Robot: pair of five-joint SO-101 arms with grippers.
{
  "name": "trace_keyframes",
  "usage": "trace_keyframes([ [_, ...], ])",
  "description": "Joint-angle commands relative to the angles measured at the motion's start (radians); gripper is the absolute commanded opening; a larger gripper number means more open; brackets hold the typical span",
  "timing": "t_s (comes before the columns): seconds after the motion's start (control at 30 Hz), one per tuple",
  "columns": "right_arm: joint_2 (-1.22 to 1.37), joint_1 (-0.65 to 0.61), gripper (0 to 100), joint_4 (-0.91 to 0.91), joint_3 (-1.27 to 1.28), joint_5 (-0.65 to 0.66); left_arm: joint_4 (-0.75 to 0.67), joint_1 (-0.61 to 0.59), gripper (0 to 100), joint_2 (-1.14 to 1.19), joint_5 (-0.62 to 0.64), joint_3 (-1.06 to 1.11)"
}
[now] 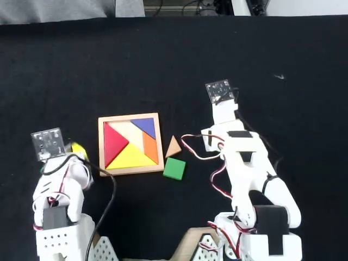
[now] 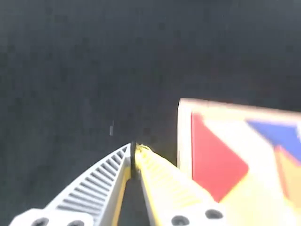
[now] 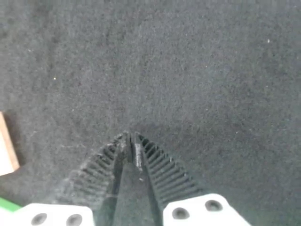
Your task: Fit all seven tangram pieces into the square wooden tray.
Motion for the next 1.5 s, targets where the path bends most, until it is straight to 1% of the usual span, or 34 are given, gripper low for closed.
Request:
trace_keyframes([
  [0.0,-0.001,-0.017,1.1,-0.021,0.025,0.005,0.255,0.008,3,0.043,0.008,0.022],
  [0.03,-0.002,-0.014,1.1,-0.021,0.036,0.005,0.322,0.008,3,0.044,0.006,0.018],
  [0.07,-0.002,-0.011,1.1,-0.017,0.042,0.005,0.354,0.008,3,0.038,0.005,0.012],
  [0.13,-0.004,-0.009,1.1,-0.015,0.048,0.005,0.334,0.008,3,0.014,0.009,0.019],
  [0.4,-0.004,-0.009,1.1,-0.006,0.05,-0.002,0.334,0.007,3,-0.025,0.009,0.019],
  [0.73,0.005,-0.012,1.1,0.258,0.058,0.003,0.334,0.01,3,-0.025,0.009,0.019],
  [0.87,-0.001,-0.015,1.1,0.373,0.165,0.003,0.334,0.01,3,-0.025,0.009,0.019],
  [1.47,0.005,-0.015,1.1,0.367,0.16,0.003,0.334,0.005,3,-0.025,0.009,0.019],
])
